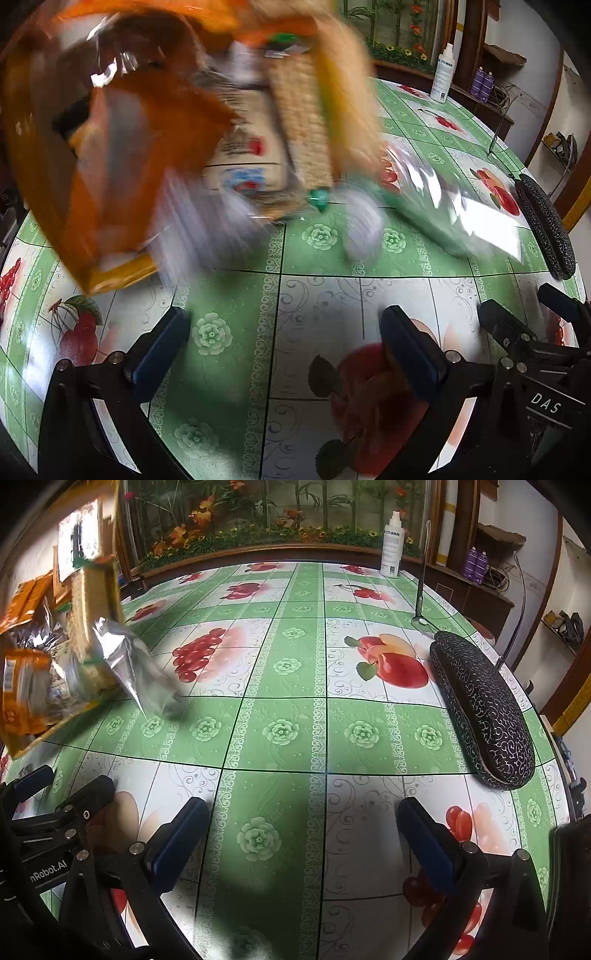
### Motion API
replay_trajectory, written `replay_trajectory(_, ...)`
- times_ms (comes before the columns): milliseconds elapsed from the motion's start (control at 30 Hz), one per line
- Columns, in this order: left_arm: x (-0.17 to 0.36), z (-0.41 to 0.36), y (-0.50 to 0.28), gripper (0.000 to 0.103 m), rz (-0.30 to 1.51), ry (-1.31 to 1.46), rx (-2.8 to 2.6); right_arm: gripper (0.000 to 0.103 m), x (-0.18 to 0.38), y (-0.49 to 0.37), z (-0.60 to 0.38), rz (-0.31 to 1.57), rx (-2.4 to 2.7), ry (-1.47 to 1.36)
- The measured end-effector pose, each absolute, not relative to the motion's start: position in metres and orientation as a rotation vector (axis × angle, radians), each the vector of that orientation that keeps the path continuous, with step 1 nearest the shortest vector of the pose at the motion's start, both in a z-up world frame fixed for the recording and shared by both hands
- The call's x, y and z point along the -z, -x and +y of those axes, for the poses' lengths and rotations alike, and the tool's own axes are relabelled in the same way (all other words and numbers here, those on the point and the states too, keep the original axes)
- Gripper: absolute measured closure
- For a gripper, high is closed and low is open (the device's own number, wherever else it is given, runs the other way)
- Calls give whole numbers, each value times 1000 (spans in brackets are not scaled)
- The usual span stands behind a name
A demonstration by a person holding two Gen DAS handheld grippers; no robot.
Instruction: Organize snacks
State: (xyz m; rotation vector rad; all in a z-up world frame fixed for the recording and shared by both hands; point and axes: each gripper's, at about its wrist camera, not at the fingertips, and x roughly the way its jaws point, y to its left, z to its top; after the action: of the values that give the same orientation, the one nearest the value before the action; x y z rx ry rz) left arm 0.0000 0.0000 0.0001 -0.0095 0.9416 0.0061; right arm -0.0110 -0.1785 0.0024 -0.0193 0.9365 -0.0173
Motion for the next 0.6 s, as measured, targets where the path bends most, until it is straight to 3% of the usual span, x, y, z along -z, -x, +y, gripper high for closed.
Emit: replay_trajectory(600,0,0,-2,0,941,8,-3,0,-2,11,-177,936,17,18)
